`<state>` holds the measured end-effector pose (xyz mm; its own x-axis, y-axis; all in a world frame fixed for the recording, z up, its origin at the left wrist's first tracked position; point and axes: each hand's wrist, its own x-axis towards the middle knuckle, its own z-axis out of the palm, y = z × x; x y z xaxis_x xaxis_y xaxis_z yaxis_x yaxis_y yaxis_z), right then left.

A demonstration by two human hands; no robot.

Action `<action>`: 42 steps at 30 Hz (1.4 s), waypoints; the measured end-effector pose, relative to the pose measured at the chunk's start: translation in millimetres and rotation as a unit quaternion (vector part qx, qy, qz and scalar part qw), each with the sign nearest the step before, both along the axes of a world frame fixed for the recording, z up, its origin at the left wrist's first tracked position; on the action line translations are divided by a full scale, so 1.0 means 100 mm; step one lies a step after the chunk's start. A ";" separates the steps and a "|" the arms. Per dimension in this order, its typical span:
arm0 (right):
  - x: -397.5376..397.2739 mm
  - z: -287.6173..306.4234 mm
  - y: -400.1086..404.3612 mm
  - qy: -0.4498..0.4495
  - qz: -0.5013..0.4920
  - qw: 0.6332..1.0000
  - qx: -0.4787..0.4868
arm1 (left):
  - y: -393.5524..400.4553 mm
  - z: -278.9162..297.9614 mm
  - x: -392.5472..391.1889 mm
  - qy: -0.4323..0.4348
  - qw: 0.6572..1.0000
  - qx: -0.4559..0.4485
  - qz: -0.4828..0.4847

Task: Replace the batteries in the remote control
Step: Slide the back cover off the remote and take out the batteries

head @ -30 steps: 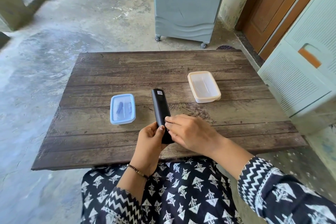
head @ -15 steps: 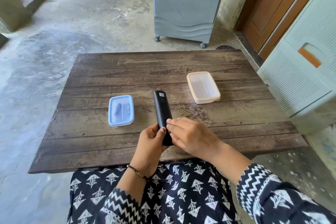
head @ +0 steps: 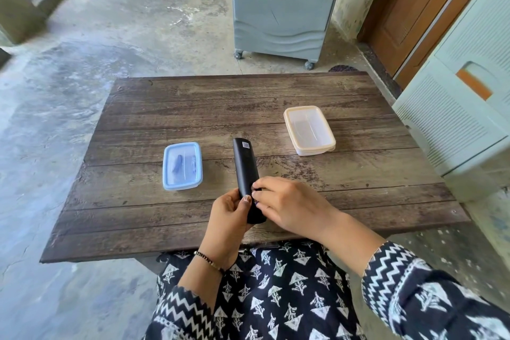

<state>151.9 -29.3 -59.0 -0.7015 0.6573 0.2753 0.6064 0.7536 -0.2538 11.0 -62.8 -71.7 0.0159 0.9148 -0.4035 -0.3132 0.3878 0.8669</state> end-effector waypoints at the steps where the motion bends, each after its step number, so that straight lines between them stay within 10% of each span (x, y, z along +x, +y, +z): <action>1: -0.01 0.00 0.00 -0.003 0.000 1.000 0.000 | 0.00 0.00 0.01 0.011 1.000 0.000 0.001; 23: 0.01 -0.01 -0.08 0.043 -0.039 0.995 -0.086 | 0.02 -0.06 -0.01 -0.031 0.999 -0.035 0.026; 31: 0.23 0.00 -0.16 0.217 -0.222 0.949 -0.063 | 0.02 -0.05 -0.03 -0.037 0.997 -0.038 0.047; 42: 0.38 -0.28 -0.24 -0.001 -0.282 0.959 -0.012 | -0.01 -0.04 -0.02 -0.045 0.998 -0.034 0.039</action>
<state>189.8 -53.6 -86.7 -0.2338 0.9383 0.2547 0.9164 0.3002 -0.2648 8.6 -63.4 -75.3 -0.0151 0.8857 -0.4640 -0.4195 0.4156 0.8071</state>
